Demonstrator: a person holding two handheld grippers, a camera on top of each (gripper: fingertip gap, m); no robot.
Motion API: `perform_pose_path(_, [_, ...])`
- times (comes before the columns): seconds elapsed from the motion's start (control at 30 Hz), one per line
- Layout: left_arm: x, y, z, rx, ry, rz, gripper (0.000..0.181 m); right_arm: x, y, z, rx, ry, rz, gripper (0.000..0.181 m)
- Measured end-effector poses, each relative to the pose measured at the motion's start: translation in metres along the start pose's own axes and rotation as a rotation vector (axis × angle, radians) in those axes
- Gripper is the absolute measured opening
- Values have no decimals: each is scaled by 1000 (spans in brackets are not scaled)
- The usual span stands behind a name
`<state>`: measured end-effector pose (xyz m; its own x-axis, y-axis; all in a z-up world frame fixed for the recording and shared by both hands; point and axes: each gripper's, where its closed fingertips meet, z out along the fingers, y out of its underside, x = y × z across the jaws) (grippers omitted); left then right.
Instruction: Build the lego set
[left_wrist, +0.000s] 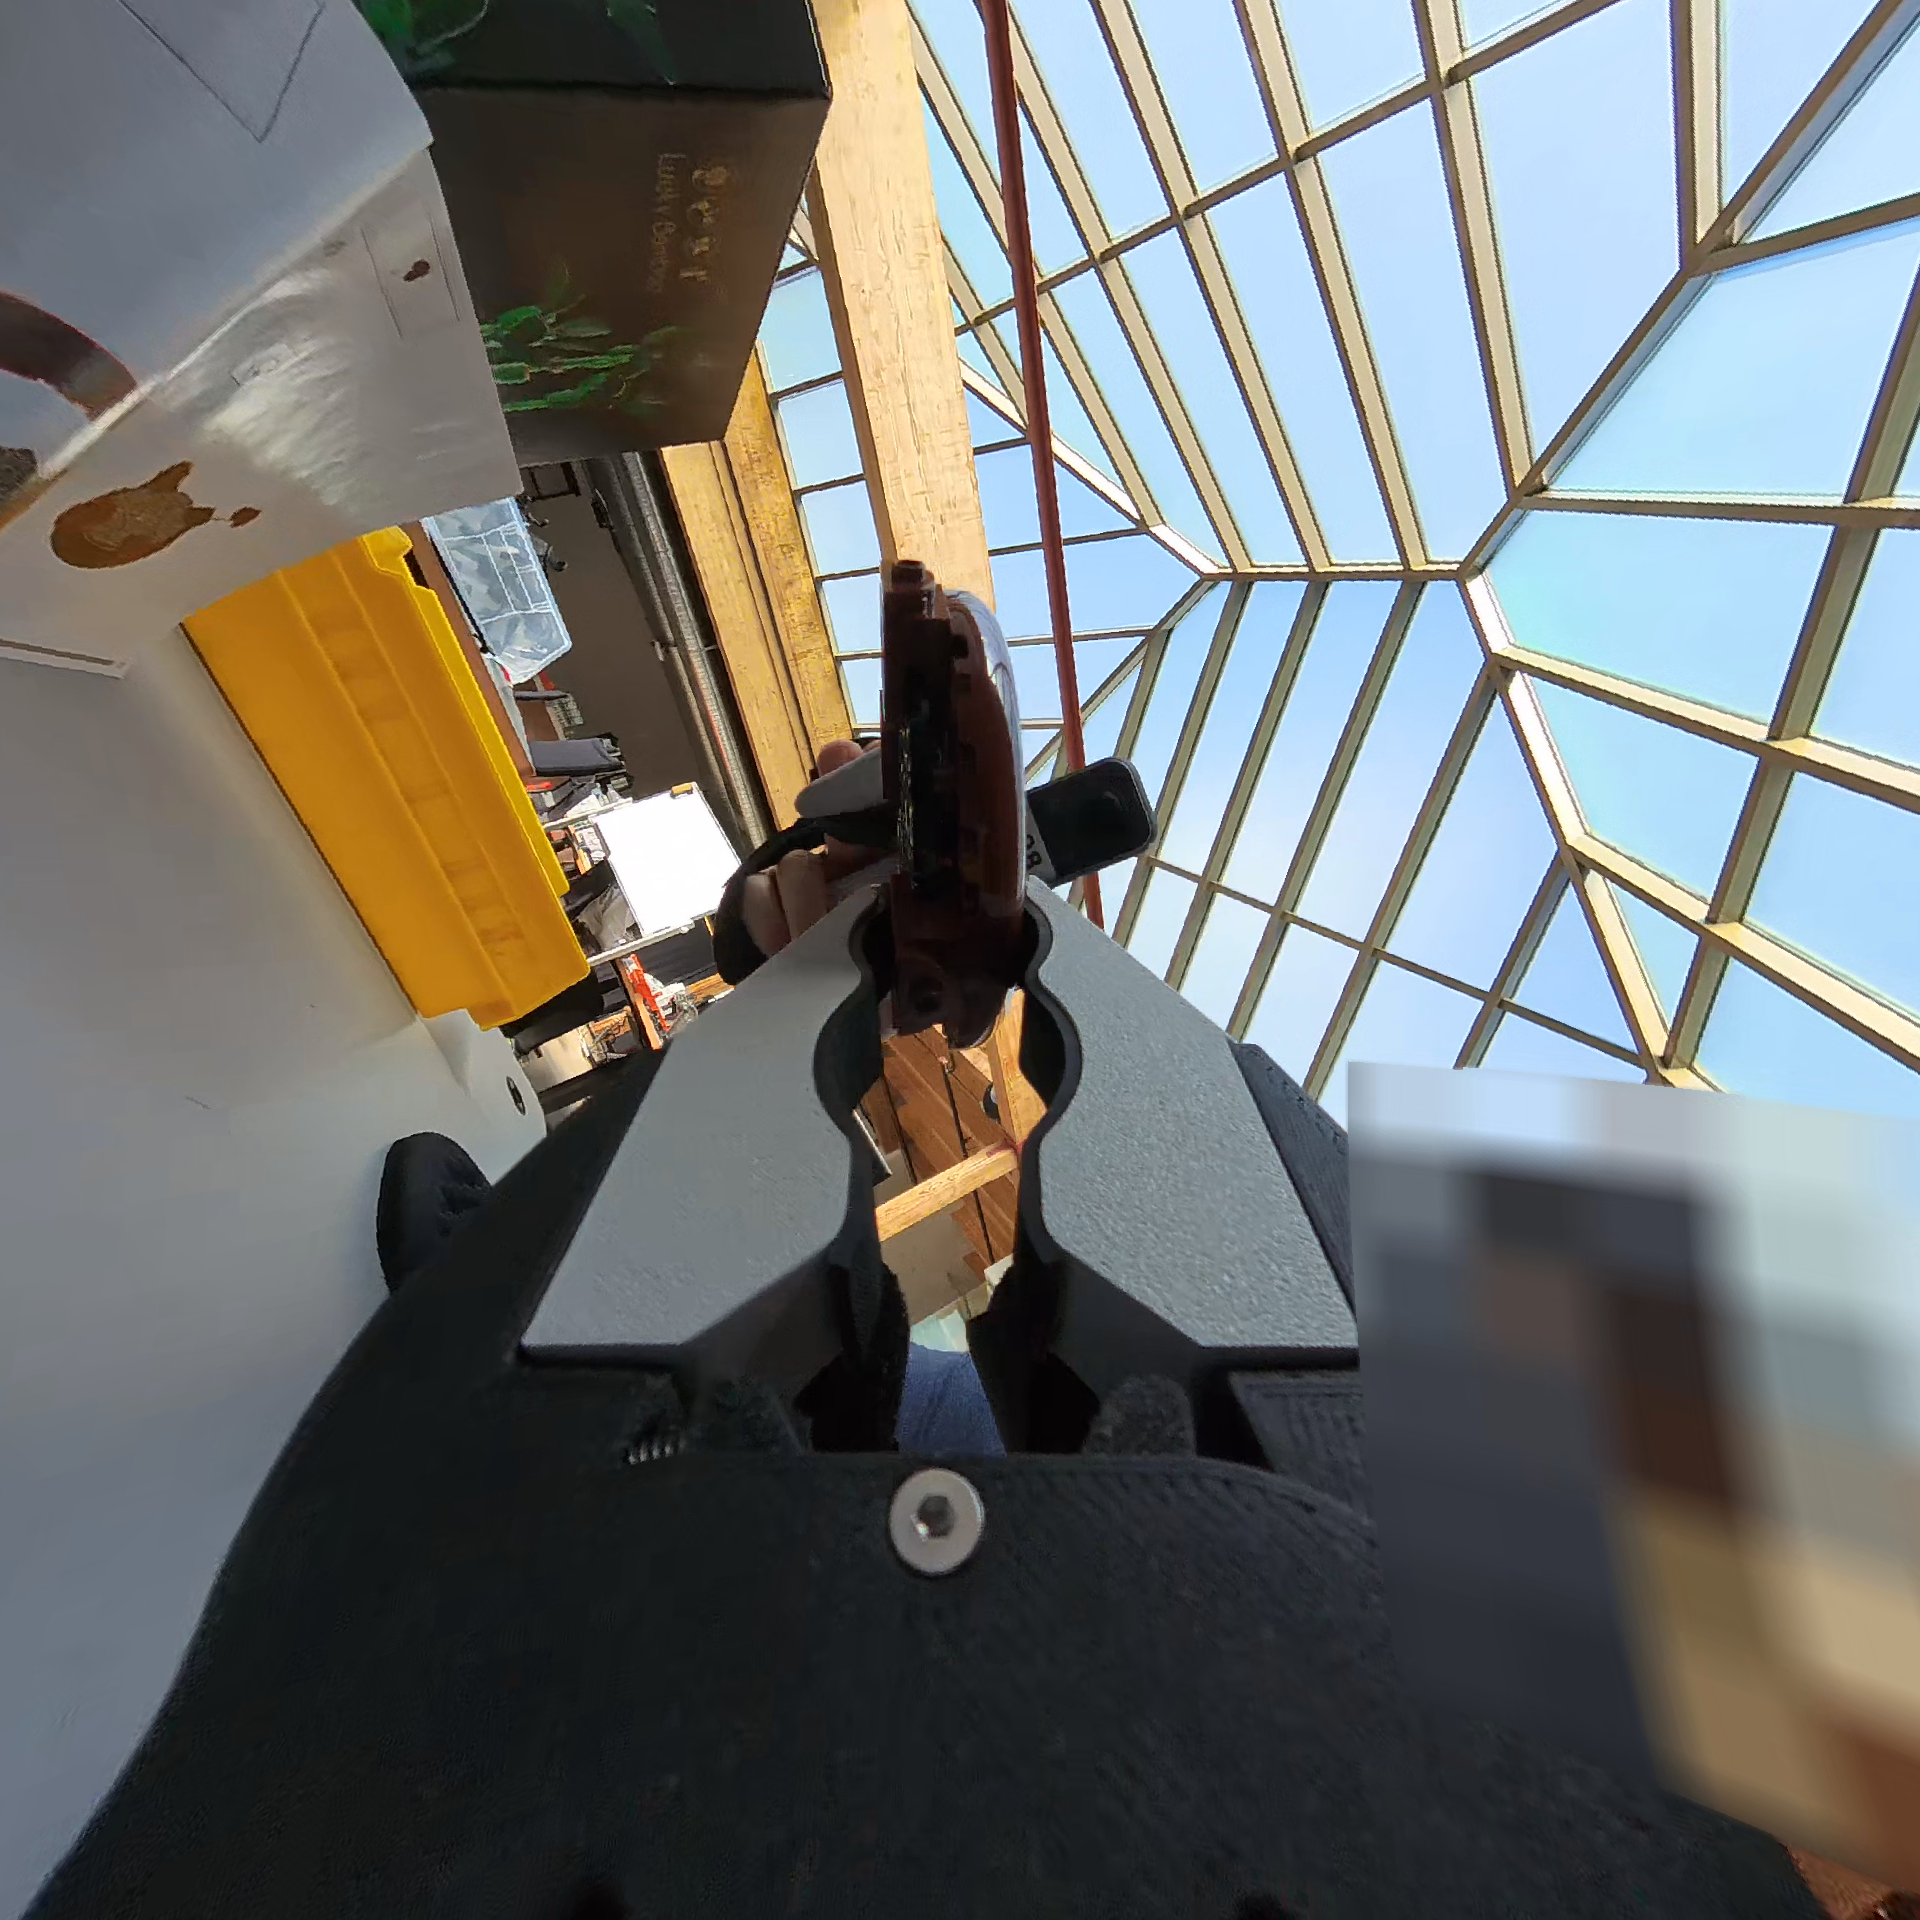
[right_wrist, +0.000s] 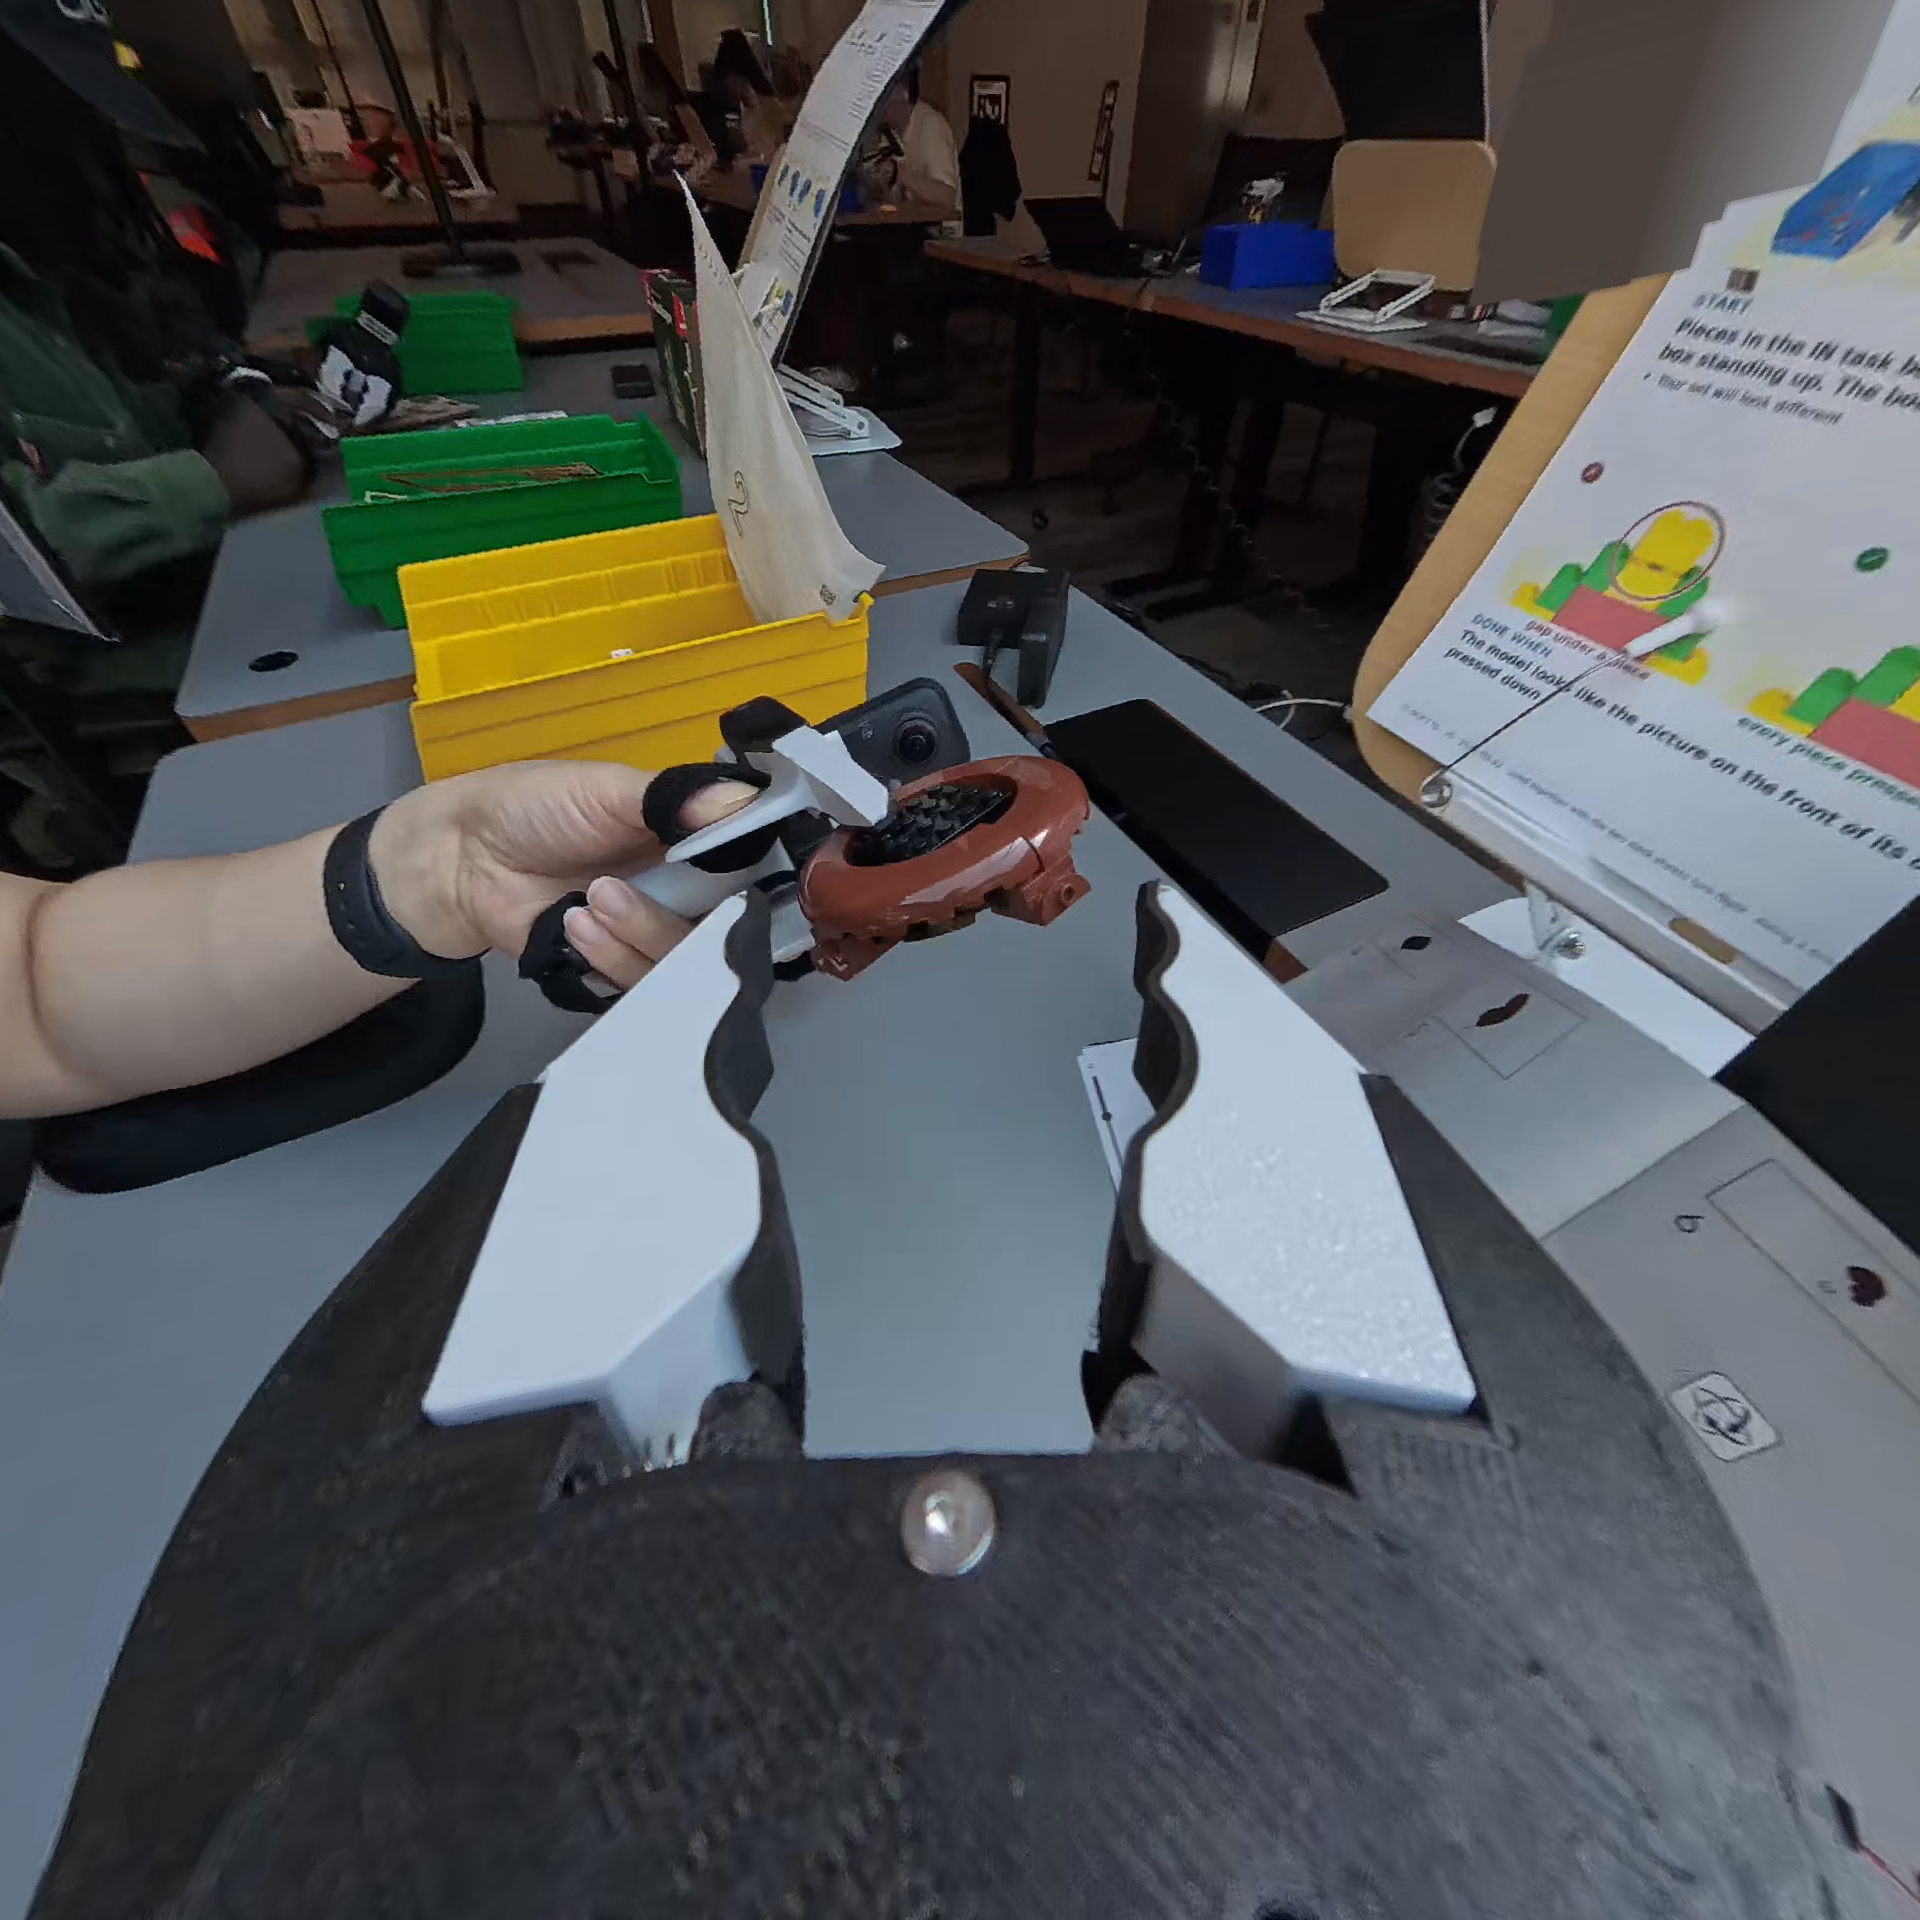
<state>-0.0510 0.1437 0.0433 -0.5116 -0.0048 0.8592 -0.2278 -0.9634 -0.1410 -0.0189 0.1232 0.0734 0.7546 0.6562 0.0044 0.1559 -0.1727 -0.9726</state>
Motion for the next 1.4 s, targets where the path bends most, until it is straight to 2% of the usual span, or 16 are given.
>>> perform_pose_path(0.13, [3,3,2,-20,-2,10,19,-6,0,8,67,-104,44,66])
perform_pose_path(0.4, [0,8,6,-50,-40,49,19,2,10,14,11,-21,-11,59])
perform_pose_path(1.4, [-3,13,8,-84,-106,117,18,0,14,16,-8,-47,25,61])
